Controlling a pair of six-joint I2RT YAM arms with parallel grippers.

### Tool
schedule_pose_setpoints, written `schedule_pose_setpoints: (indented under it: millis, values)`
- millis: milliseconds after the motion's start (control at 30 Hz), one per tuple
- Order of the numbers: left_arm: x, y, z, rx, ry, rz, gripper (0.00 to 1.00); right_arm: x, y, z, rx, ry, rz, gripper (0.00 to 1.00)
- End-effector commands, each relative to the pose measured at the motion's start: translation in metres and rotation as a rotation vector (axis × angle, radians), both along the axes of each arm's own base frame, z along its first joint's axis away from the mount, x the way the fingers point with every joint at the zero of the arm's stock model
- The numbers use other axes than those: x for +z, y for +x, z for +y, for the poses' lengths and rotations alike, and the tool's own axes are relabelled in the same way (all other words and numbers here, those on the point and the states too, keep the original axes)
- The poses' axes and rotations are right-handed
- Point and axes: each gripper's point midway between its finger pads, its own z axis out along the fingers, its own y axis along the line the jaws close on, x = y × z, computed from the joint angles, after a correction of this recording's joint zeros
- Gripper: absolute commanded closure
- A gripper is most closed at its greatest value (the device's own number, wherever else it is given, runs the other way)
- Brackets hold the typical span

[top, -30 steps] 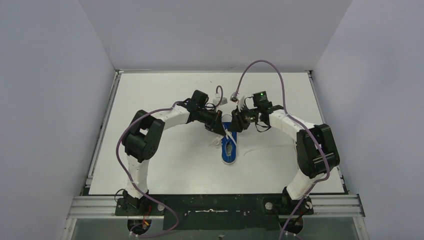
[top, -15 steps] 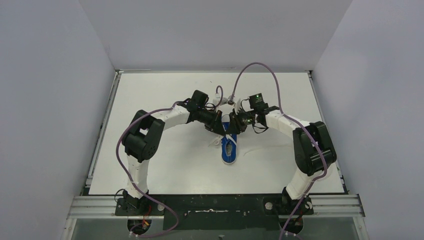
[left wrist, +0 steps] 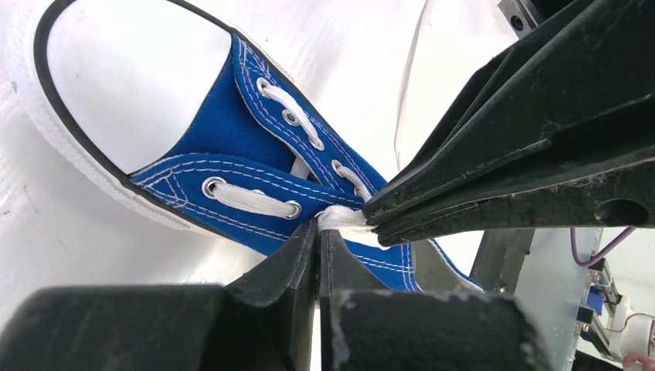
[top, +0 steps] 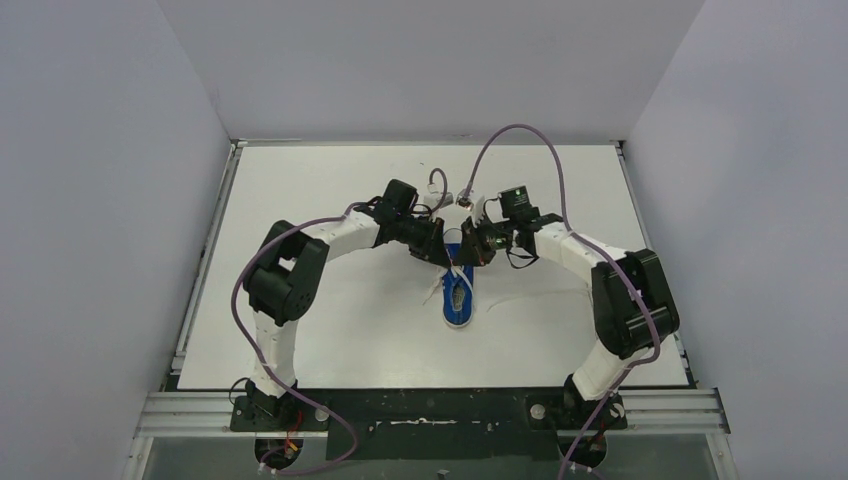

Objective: Tie the shoes
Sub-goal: Cross the shoelace with the shoelace.

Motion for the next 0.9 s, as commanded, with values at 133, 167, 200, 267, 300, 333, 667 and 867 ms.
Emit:
schedule_pose_setpoints:
  millis: [133,167,200,267,300,333,667,867]
  values:
    - [0.025,0.029,-0.001,0.116,-0.035,-0.105,1.00,0.038,-0.015,0.029,-0.083,0.124,0.049,1.00]
    - [0.025,0.029,-0.002,0.118,-0.049,-0.099,1.00,0.035,-0.018,0.034,-0.099,0.143,0.084,1.00]
    - [0.026,0.027,-0.004,0.119,-0.063,-0.090,1.00,0.036,-0.018,0.040,-0.117,0.162,0.115,1.00]
    - [0.031,0.028,-0.007,0.129,-0.102,-0.087,1.00,0.030,-0.022,0.048,-0.152,0.192,0.189,1.00]
    - [0.033,0.029,-0.007,0.137,-0.118,-0.084,1.00,0.029,-0.025,0.051,-0.159,0.204,0.218,1.00]
    - [0.034,0.029,-0.007,0.144,-0.130,-0.080,1.00,0.026,-0.029,0.052,-0.164,0.196,0.238,1.00]
    - [0.038,0.023,-0.001,0.139,-0.158,-0.103,1.00,0.050,0.002,-0.018,-0.396,0.137,0.196,0.62]
    - [0.038,0.024,0.001,0.132,-0.147,-0.124,1.00,0.032,0.033,-0.030,-0.424,0.051,0.162,0.64]
